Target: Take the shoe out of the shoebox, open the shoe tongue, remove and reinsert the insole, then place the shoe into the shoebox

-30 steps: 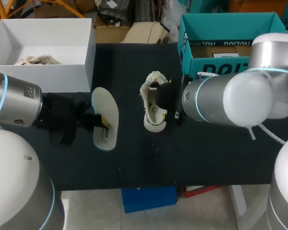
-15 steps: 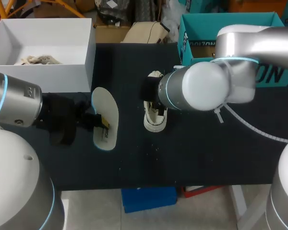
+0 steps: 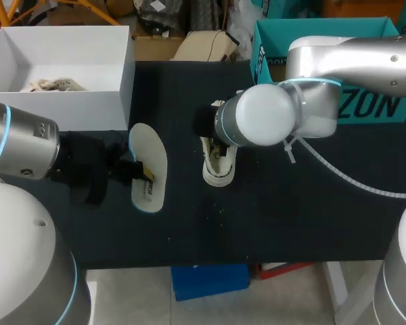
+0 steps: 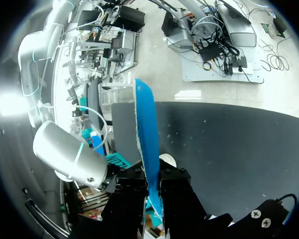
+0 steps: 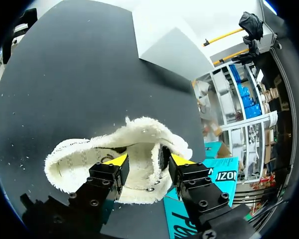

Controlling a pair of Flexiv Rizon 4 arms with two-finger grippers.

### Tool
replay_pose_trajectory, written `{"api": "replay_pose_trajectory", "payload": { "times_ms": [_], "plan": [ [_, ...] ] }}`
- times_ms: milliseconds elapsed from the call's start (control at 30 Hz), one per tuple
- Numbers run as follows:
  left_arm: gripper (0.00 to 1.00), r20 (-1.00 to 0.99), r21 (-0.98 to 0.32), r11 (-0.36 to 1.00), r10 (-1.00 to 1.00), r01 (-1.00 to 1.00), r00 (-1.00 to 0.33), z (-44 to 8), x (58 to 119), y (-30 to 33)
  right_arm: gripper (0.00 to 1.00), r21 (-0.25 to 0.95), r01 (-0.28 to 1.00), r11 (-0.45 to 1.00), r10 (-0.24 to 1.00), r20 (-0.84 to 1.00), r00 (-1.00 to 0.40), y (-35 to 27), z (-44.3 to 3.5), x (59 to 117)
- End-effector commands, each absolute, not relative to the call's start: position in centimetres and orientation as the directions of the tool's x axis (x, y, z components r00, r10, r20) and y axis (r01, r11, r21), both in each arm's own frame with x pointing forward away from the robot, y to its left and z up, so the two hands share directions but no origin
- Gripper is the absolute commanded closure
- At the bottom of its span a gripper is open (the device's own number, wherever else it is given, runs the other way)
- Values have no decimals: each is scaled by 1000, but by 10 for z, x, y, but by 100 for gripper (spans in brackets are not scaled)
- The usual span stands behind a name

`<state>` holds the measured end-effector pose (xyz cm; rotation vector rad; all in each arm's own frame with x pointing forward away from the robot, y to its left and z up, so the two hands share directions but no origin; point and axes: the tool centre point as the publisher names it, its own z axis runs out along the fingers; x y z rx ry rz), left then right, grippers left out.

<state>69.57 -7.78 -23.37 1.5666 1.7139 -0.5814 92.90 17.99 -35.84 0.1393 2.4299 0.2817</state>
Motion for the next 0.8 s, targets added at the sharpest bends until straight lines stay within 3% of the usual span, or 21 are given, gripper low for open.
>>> {"api": "replay_pose_trajectory", "payload": {
  "times_ms": [33,400,533,567,633,800],
  "plan": [
    [100,-762,146,155,647,977,11,-234,695,-77,51,254,31,967,187,-621,-761,176,-368,931],
    [100,-762,146,155,647,977,11,-234,695,-77,56,226,21,974,163,-635,-755,160,-365,939],
    [100,-762,146,155,647,977,11,-234,695,-77,78,200,14,980,143,-646,-750,154,-361,942],
    [100,-762,146,155,647,977,11,-234,695,-77,88,190,11,982,134,-650,-748,153,-360,944],
    [100,-762,146,155,647,977,11,-234,695,-77,100,181,9,983,127,-655,-745,152,-358,945],
    [100,-762,146,155,647,977,11,-234,695,-77,100,162,-1,987,108,-663,-741,154,-354,948]
  ]
}}
